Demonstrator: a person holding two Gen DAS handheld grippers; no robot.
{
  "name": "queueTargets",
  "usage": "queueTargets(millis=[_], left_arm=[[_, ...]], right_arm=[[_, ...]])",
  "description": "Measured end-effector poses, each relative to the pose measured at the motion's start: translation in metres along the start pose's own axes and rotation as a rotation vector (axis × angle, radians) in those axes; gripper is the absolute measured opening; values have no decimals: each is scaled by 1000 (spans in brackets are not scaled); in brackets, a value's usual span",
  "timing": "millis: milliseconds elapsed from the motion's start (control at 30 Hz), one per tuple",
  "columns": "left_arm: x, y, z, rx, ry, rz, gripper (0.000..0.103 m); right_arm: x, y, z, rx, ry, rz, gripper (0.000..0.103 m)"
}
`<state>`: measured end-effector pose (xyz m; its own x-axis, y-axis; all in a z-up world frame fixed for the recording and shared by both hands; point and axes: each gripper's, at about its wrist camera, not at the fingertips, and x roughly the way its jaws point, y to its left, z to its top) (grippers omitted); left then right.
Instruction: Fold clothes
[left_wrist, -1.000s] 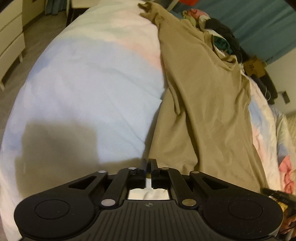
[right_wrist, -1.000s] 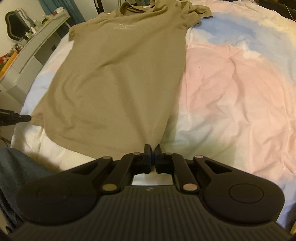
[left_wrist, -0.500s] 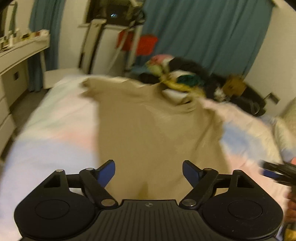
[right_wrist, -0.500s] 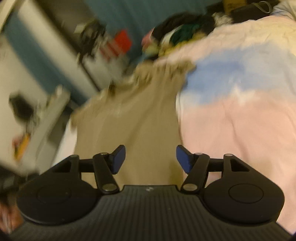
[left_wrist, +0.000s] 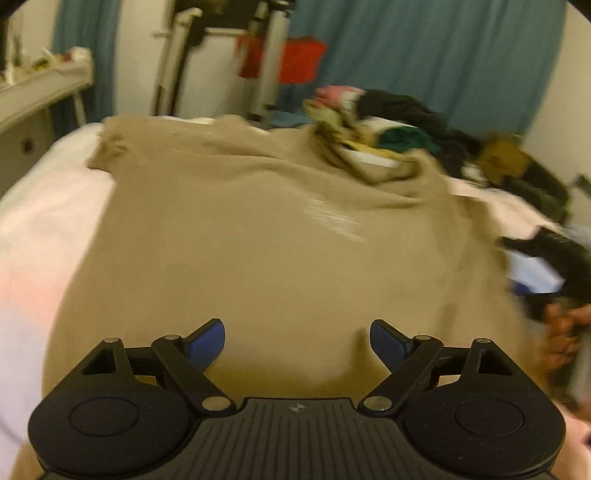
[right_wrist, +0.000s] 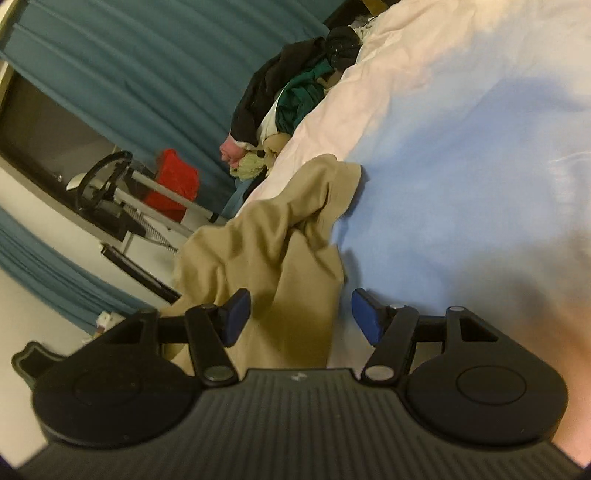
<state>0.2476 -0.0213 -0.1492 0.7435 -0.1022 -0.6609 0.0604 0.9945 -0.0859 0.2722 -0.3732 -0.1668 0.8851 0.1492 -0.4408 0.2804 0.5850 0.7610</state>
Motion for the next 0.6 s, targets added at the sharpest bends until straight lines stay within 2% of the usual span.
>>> queueTargets(millis=[33,67,133,200,300,433,533,600], left_arm=[[10,3,0,6,-7,8,95],[19,5,0,7,-9,6,97],[24,5,0,27,-20,-3,98],[27,5,1,49,-32,-13,99],[30,6,3,35,-23,-33,98],[20,12,5,20,-11,-46,98],[11,12,2,19,-10,-49,98],[6,11,0,26,-11,-43,98]], right_arm=[[5,4,0,-23,-7,-7,64],[9,8,-1,-47,-13,-13,63],[18,17,-2,-94,-27,-26,53],[27,25,-3,-140,-40,-39,21],[30,36,-1,-185,-67,-64,15],[-1,34,15,-158,-161,-72,15],[-23,18,23,-123,-227,-104,15],[-37,-2,27,-52,-263,-152,17]])
